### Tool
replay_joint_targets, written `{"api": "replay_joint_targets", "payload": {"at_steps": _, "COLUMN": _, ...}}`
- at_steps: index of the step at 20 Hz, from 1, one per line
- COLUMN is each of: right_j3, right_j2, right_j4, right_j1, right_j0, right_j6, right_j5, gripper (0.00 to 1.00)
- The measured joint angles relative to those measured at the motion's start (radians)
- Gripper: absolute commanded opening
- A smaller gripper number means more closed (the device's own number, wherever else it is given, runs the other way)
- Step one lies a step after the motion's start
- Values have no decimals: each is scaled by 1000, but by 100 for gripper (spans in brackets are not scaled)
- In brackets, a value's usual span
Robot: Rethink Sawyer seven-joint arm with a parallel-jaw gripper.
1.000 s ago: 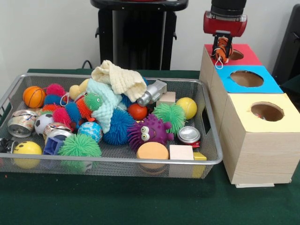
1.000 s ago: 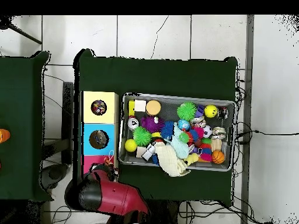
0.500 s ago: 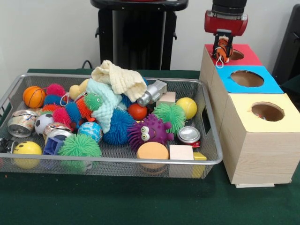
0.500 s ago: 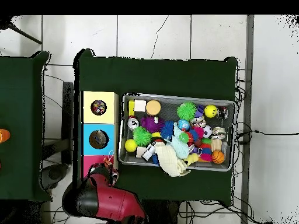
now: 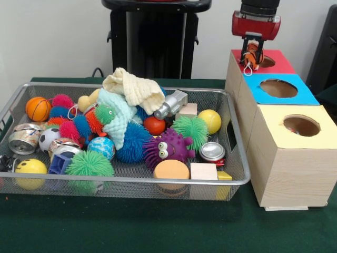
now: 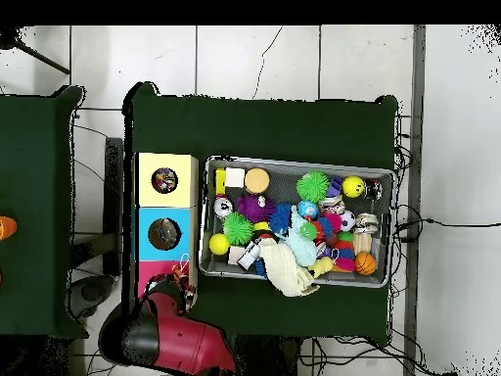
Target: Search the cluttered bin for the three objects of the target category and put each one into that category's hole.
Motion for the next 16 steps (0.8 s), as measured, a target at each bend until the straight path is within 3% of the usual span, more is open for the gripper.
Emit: {"api": "replay_joint_targets", "payload": {"at_steps": 16, "right_j3": -2, "right_j2": -13, "right_j4": 82, "right_j1": 22, "right_j0": 108, "right_j6": 0, "right_j5": 3, "gripper": 0}}
